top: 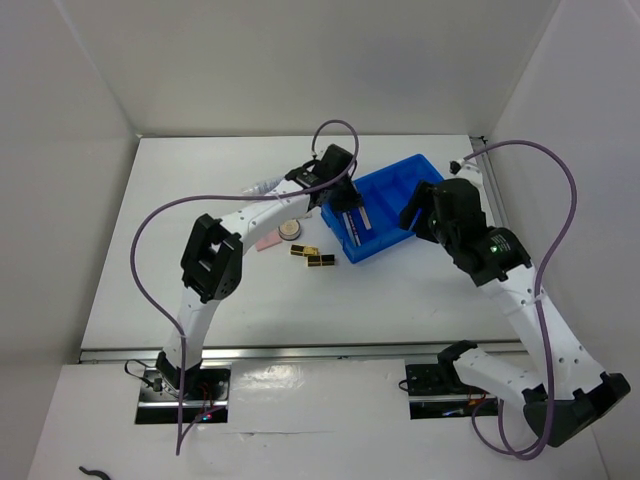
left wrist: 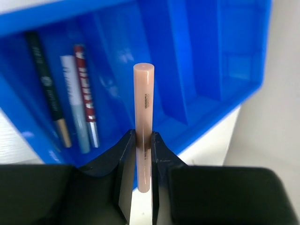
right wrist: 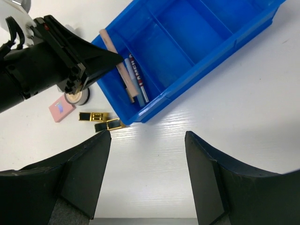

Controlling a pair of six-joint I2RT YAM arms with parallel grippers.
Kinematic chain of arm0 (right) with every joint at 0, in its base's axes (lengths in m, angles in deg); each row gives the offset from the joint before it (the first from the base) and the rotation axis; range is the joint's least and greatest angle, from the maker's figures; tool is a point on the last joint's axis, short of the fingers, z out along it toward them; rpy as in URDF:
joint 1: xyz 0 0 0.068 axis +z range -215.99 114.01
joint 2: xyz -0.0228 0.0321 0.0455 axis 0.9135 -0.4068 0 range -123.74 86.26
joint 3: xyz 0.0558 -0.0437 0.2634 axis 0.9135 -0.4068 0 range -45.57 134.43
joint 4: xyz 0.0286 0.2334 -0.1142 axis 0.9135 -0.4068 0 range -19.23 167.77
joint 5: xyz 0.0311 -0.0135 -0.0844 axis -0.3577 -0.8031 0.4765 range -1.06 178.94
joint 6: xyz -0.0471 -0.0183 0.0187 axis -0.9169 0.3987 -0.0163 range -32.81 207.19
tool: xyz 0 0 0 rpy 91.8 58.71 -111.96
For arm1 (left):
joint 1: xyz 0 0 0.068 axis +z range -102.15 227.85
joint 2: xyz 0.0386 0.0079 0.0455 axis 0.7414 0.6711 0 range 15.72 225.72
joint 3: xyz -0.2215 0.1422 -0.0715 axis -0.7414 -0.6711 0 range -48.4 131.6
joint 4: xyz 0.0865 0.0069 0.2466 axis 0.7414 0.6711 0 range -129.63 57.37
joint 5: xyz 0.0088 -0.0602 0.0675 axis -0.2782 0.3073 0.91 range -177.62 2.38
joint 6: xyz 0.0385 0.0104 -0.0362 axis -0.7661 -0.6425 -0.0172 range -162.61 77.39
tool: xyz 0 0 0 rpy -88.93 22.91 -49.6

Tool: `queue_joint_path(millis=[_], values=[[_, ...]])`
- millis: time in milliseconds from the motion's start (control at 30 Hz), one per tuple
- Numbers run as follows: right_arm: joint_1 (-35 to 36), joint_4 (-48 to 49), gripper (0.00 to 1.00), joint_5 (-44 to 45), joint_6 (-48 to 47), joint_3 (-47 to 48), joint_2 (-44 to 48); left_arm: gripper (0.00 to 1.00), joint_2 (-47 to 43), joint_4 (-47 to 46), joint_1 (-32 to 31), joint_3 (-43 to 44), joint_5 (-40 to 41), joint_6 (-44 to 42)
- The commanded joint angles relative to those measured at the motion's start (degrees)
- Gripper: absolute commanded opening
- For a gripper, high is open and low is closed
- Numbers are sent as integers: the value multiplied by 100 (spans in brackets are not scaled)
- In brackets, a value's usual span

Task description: Organize the makeup

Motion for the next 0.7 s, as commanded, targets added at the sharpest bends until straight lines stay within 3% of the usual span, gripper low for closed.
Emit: queue_joint_path(millis=[0,233,300,400,567,667], values=[[-36,-102,72,85,-154,-29,-112,20,6,171,31,16,509,320],[-89,92,72,-20,-348,76,-429,22,120,505,31,15,721,497],[-89,145,73,-81,-410,77,-586,43,120,654,31,67,773,497],[-142,206,73,-143,-462,129,-736,69,68,725,31,67,773,435],[-142,320,73,-608,-725,235,-956,88,-134,655,31,76,581,137],[-142,522,73,-1108,-945,95,-1079,90,-468,900,31,208,580,-144]])
